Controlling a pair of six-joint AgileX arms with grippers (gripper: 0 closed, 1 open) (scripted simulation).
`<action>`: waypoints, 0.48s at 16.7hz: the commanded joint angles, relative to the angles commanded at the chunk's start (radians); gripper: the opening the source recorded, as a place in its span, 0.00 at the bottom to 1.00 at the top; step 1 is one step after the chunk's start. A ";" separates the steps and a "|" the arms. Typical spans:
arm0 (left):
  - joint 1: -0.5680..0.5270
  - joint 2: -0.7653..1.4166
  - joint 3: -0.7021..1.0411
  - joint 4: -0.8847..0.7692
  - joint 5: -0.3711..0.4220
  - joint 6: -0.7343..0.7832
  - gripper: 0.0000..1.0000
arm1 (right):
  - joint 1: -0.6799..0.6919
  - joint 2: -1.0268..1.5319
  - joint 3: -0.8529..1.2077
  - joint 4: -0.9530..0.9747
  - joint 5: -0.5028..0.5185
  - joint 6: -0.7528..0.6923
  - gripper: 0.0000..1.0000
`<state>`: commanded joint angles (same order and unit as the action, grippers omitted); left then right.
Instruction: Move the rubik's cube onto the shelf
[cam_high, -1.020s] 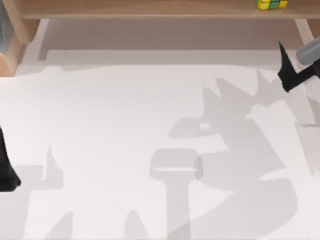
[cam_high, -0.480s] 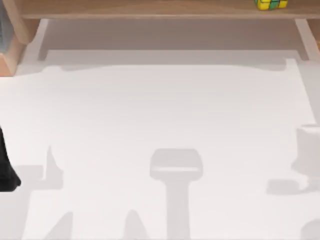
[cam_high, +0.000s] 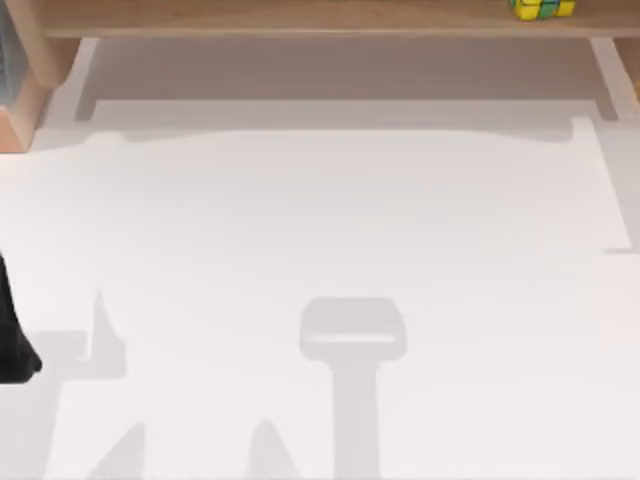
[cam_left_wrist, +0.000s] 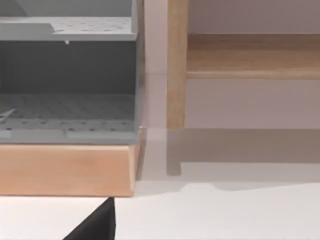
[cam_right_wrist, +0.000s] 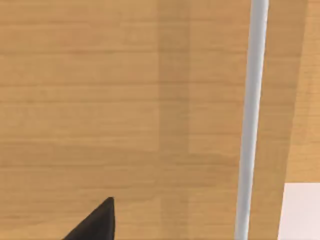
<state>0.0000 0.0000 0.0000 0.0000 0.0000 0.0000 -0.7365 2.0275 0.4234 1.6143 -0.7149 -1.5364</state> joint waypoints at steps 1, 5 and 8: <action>0.000 0.000 0.000 0.000 0.000 0.000 1.00 | -0.009 0.007 0.009 0.000 0.000 -0.013 1.00; 0.000 0.000 0.000 0.000 0.000 0.000 1.00 | -0.011 0.008 0.011 0.000 0.001 -0.015 1.00; 0.000 0.000 0.000 0.000 0.000 0.000 1.00 | 0.002 0.010 0.024 -0.011 0.013 -0.015 1.00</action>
<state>0.0000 0.0000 0.0000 0.0000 0.0000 0.0000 -0.7343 2.0372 0.4471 1.6029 -0.7019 -1.5514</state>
